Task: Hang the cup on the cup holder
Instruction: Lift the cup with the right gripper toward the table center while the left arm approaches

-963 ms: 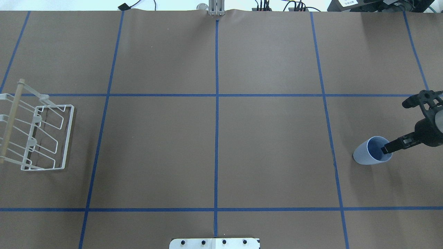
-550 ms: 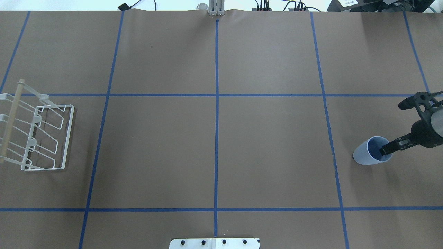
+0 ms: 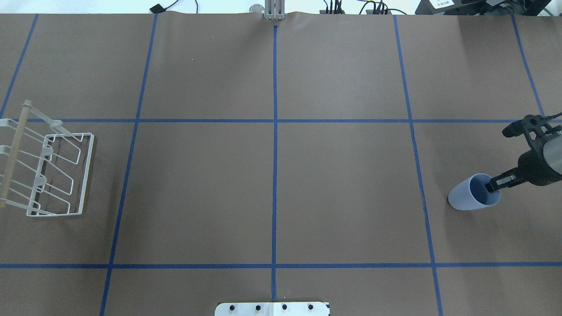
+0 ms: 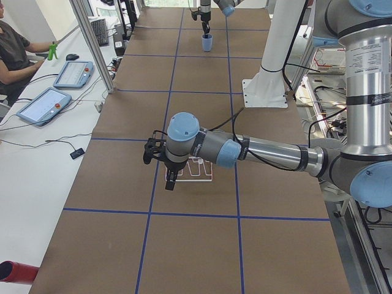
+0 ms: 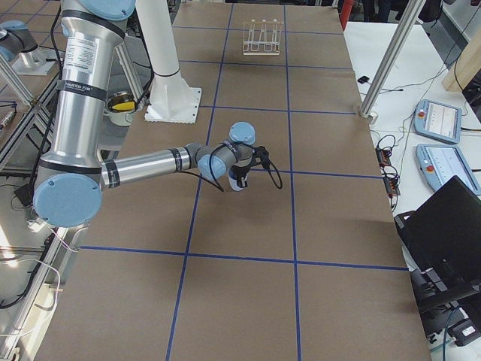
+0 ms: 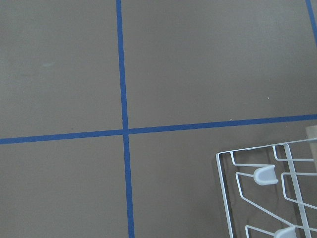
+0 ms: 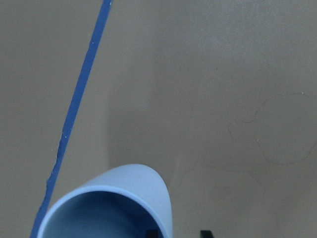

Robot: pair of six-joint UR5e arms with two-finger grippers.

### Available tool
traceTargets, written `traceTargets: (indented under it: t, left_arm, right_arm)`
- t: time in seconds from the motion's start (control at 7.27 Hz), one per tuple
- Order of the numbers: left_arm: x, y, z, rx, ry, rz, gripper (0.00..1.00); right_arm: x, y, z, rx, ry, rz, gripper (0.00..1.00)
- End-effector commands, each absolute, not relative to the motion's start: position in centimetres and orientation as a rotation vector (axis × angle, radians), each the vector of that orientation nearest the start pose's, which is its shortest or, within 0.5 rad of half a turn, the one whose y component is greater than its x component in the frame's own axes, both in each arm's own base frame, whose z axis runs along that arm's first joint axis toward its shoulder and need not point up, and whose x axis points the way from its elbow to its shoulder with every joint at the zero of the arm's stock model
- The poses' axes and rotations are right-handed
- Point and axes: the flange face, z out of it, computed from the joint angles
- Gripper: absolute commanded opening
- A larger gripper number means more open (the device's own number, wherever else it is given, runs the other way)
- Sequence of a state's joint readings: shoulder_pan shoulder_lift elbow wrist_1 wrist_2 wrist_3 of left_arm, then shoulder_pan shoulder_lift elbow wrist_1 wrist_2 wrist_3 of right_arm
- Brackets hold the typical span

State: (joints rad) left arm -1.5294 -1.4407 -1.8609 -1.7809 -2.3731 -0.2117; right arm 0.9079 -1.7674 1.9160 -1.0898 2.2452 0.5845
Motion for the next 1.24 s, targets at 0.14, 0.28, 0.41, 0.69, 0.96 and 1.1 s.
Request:
traceTargets:
  t: [0.14, 0.28, 0.41, 0.69, 0.96, 1.1]
  left_arm:
    - [-4.3, -45.1, 54.7, 0.263, 0.832, 0.007, 0.98]
    - [-4.2, -44.9, 53.9, 0.285, 0.843, 0.01, 0.98]
    - [-3.9, -44.8, 53.3, 0.279, 0.896, 0.023, 0.98]
    - [-1.9, -45.2, 52.1, 0.358, 0.933, 0.116, 0.98]
    - [3.1, -46.7, 48.4, 0.334, 1.025, 0.041, 0.98]
    - [6.3, -47.5, 45.5, 0.303, 1.095, -0.025, 0.98]
  right_arm:
    - [-19.0, -38.2, 47.3, 0.152, -1.009, -0.215, 0.0]
    - [-19.1, -38.9, 45.6, 0.142, -1.062, -0.173, 0.0]
    - [-20.2, -40.2, 43.0, 0.133, -1.117, -0.076, 0.0]
    - [-22.2, -42.7, 38.5, 0.121, -1.23, 0.043, 0.0]
    - [-26.5, -44.1, 32.1, 0.009, -1.35, 0.17, 0.0]
    - [-28.5, -43.6, 29.7, -0.035, -1.395, 0.177, 0.0]
